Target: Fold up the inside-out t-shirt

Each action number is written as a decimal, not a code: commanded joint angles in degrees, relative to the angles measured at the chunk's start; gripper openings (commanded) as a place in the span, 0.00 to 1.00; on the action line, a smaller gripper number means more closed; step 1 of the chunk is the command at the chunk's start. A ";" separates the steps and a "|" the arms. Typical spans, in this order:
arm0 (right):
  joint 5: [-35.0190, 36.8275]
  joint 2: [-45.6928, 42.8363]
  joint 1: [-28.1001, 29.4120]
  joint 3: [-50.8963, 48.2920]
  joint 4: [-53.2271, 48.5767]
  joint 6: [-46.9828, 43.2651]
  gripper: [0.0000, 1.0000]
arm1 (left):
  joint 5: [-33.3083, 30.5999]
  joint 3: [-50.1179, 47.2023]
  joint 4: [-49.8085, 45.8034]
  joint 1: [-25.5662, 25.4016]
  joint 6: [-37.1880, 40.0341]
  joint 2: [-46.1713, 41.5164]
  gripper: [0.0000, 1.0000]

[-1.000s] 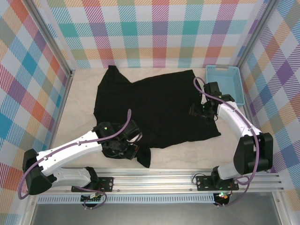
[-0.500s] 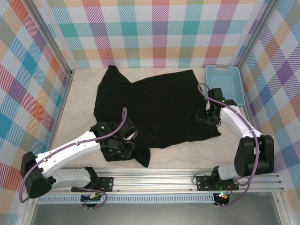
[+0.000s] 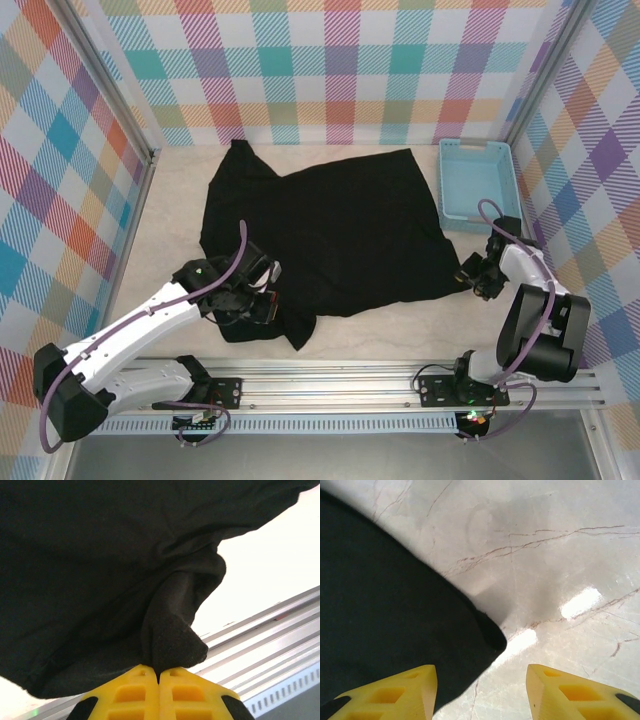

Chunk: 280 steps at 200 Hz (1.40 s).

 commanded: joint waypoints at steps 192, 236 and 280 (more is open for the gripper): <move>-9.18 -19.24 2.47 -6.34 -5.00 5.20 0.08 | -7.01 14.30 -11.82 13.99 1.21 -10.75 0.00; -6.40 -22.33 4.35 -6.98 -6.29 6.36 0.08 | -15.94 20.03 -18.48 15.70 1.13 -12.55 0.00; -2.33 -23.94 4.96 -7.35 -6.37 6.76 0.08 | -19.46 21.68 -21.32 17.84 2.75 -12.27 0.00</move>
